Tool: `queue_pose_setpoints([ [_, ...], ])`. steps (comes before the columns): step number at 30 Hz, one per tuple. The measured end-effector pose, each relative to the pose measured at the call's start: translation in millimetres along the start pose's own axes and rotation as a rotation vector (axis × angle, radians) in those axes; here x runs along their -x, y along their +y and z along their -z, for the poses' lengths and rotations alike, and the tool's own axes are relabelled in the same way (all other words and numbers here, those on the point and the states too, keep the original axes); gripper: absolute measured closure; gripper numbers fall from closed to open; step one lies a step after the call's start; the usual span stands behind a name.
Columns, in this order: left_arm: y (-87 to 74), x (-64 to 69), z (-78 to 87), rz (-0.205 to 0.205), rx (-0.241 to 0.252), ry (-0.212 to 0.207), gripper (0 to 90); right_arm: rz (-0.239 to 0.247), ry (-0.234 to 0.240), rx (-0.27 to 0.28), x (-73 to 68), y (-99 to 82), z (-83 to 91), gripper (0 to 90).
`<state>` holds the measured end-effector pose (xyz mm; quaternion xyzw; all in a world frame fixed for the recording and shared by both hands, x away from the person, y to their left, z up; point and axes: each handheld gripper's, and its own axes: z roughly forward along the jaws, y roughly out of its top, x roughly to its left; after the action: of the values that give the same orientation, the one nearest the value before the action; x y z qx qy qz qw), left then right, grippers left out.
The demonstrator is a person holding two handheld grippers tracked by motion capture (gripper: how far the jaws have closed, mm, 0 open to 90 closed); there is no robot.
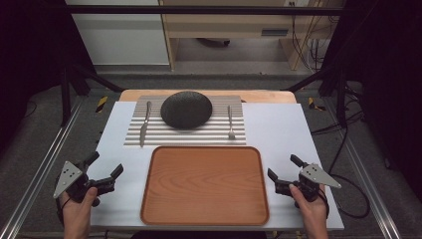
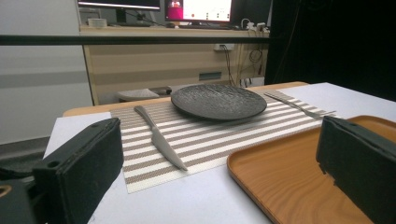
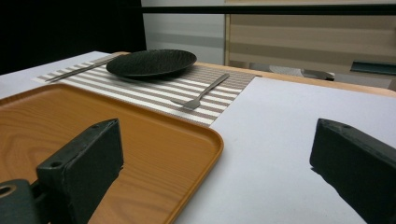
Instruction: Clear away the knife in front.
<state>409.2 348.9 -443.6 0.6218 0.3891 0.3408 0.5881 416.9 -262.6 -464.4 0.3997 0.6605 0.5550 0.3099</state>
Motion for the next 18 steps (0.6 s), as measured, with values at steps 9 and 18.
queue_pose_setpoints([
  [9, 2.8, 6.0, 4.0, 0.013, 0.070, 0.096, 1.1, 0.018, -0.005, -0.002, -4.7, 1.2, -1.4, 2.9],
  [18, 2.5, 7.2, 3.7, 0.022, 0.056, 0.153, 1.5, 0.022, -0.013, -0.006, -5.2, 2.2, -0.4, 3.2],
])
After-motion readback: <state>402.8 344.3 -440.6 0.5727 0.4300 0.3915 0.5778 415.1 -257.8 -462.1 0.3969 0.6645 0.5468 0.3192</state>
